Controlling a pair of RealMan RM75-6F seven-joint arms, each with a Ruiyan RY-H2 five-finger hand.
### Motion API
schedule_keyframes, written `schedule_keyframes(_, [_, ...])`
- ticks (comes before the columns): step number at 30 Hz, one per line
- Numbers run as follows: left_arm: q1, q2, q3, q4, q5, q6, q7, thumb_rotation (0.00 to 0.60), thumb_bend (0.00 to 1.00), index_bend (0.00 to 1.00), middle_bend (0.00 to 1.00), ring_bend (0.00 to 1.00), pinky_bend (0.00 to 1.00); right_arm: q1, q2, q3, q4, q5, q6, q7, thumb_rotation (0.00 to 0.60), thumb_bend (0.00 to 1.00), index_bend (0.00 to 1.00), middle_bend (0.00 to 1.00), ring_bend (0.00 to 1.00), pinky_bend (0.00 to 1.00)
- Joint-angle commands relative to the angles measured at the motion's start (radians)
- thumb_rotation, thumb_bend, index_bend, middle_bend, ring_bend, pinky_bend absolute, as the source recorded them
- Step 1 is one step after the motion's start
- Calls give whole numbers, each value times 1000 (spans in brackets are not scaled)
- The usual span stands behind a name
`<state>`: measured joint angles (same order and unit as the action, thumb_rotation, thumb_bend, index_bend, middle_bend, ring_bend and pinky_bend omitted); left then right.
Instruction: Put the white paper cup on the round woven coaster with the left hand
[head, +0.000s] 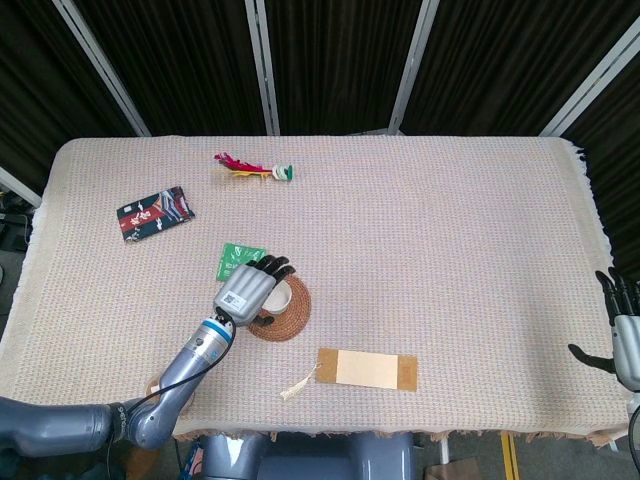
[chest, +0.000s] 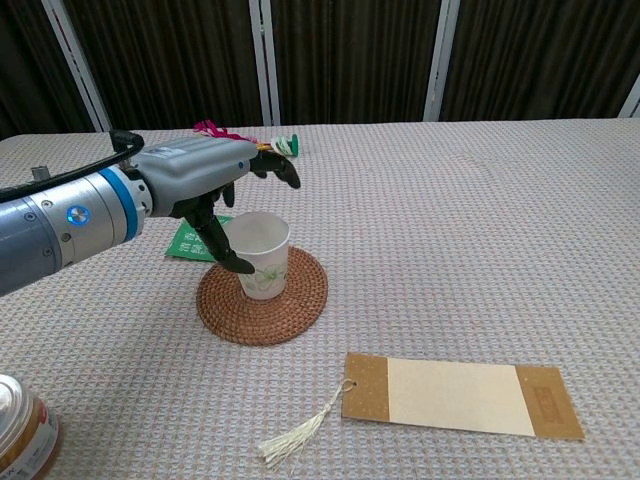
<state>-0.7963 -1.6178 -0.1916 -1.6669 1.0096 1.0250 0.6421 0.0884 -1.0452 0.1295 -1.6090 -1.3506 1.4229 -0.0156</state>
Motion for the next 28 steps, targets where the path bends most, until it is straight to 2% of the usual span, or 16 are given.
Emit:
schedule_keyframes(1, [3, 18, 1, -37, 8, 25, 2, 600, 0, 2, 0, 0, 141, -2, 2, -1, -2, -3, 3, 4, 600, 0, 0, 0, 0, 0])
schedule_keyframes(8, [63, 127, 0, -159, 105, 157, -5, 600, 0, 0, 0, 0, 3, -9, 11, -6, -12, -22, 19, 17, 600, 0, 0, 0, 0, 0])
schedule_keyframes(12, [158, 239, 38, -233, 205, 294, -36, 600, 0, 0, 0, 0, 0, -13, 16, -11, -16, -34, 24, 29, 600, 0, 0, 0, 0, 0])
schedule_keyframes(15, [267, 335, 106, -253, 273, 404, -104, 600, 0, 0, 0, 0, 0, -14, 20, -16, -19, -50, 26, 43, 600, 0, 0, 0, 0, 0])
schedule_keyframes(19, [358, 399, 185, -212, 366, 478, -215, 600, 0, 0, 0, 0, 0, -18, 23, -22, -19, -66, 32, 58, 600, 0, 0, 0, 0, 0])
schedule_keyframes(21, [406, 420, 232, -161, 415, 511, -286, 600, 0, 0, 0, 0, 0, -20, 26, -25, -19, -72, 34, 71, 600, 0, 0, 0, 0, 0])
schedule_keyframes(24, [451, 430, 276, -90, 456, 531, -371, 600, 0, 0, 0, 0, 0, -23, 33, -26, -21, -80, 41, 89, 600, 0, 0, 0, 0, 0])
schedule_keyframes(28, [479, 431, 287, -34, 483, 546, -445, 600, 0, 0, 0, 0, 0, -29, 39, -27, -25, -89, 54, 103, 600, 0, 0, 0, 0, 0])
